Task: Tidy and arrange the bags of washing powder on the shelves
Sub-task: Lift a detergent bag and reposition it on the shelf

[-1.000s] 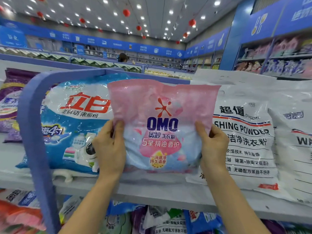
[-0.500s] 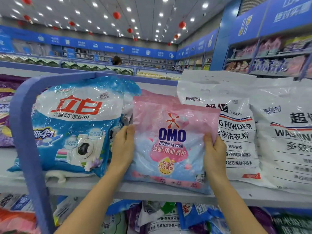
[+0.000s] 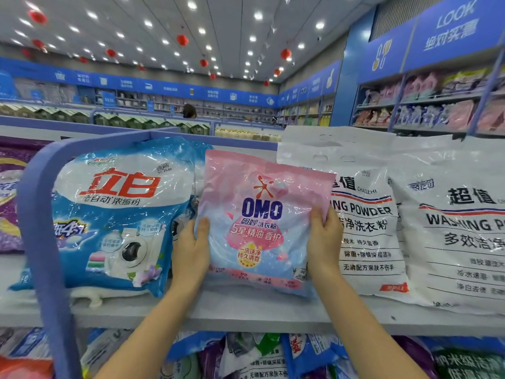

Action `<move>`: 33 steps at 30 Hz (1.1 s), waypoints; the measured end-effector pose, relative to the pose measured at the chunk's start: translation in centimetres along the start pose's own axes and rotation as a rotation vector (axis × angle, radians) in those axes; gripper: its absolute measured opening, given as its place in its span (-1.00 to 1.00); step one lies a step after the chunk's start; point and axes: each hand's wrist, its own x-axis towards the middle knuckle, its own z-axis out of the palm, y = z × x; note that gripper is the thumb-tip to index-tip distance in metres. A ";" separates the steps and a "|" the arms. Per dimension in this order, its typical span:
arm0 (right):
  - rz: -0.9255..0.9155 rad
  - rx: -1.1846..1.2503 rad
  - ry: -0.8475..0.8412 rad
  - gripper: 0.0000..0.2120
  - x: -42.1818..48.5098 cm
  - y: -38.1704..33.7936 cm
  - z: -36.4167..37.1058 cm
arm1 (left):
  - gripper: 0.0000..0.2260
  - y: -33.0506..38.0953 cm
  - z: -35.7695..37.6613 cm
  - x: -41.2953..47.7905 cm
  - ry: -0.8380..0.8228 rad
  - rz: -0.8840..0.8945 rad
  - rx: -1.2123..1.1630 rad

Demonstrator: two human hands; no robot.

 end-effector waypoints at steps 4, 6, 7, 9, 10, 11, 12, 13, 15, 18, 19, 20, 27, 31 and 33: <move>-0.031 -0.118 -0.063 -0.79 1.0 0.1 2.8 | -0.77 0.6 1.1 2.5 -0.027 -0.149 0.028; -0.030 -0.178 -0.058 -0.81 1.3 0.7 3.6 | -0.79 0.7 1.8 3.6 -0.036 -0.243 0.004; -0.037 -0.206 -0.060 -0.81 1.4 0.9 3.9 | -0.78 0.9 2.0 4.1 -0.020 -0.259 -0.015; -0.076 -0.246 -0.079 -0.77 1.9 1.1 4.2 | -0.73 0.8 2.5 4.9 0.032 -0.247 -0.008; -0.093 -0.265 -0.099 -0.75 2.2 1.1 4.4 | -0.73 0.7 2.8 5.2 0.065 -0.241 0.006; -0.101 -0.297 -0.123 -0.72 2.7 1.1 4.7 | -0.75 0.5 3.0 5.4 0.103 -0.240 0.011; -0.096 -0.338 -0.145 -0.70 3.2 1.1 4.9 | -0.75 0.4 3.3 5.5 0.145 -0.234 0.011; -0.079 -0.376 -0.159 -0.68 3.8 1.1 5.1 | -0.74 0.4 3.5 5.6 0.187 -0.224 0.009; -0.027 -0.392 -0.160 -0.66 4.7 1.5 5.1 | -0.71 0.5 4.0 5.8 0.277 -0.201 -0.001; 0.002 -0.360 -0.088 -0.67 5.1 2.6 4.8 | -0.72 1.0 4.5 6.0 0.405 -0.183 -0.007; -0.012 -0.371 -0.058 -0.67 5.0 3.0 4.8 | -0.73 1.0 4.6 6.1 0.426 -0.181 -0.015; -0.026 -0.380 -0.032 -0.67 4.8 3.2 4.9 | -0.72 1.0 4.7 6.1 0.434 -0.178 -0.030; -0.036 -0.184 0.043 -0.76 4.6 3.3 4.6 | -0.67 0.9 3.0 3.6 0.150 -0.058 -0.065; -0.027 -0.123 0.129 -0.81 4.6 3.6 4.5 | -0.39 -1.1 1.3 -1.1 -0.058 0.223 0.167; -0.046 -0.103 0.175 -0.82 4.5 3.5 4.4 | -0.30 -1.7 1.3 -2.5 -0.182 0.300 0.333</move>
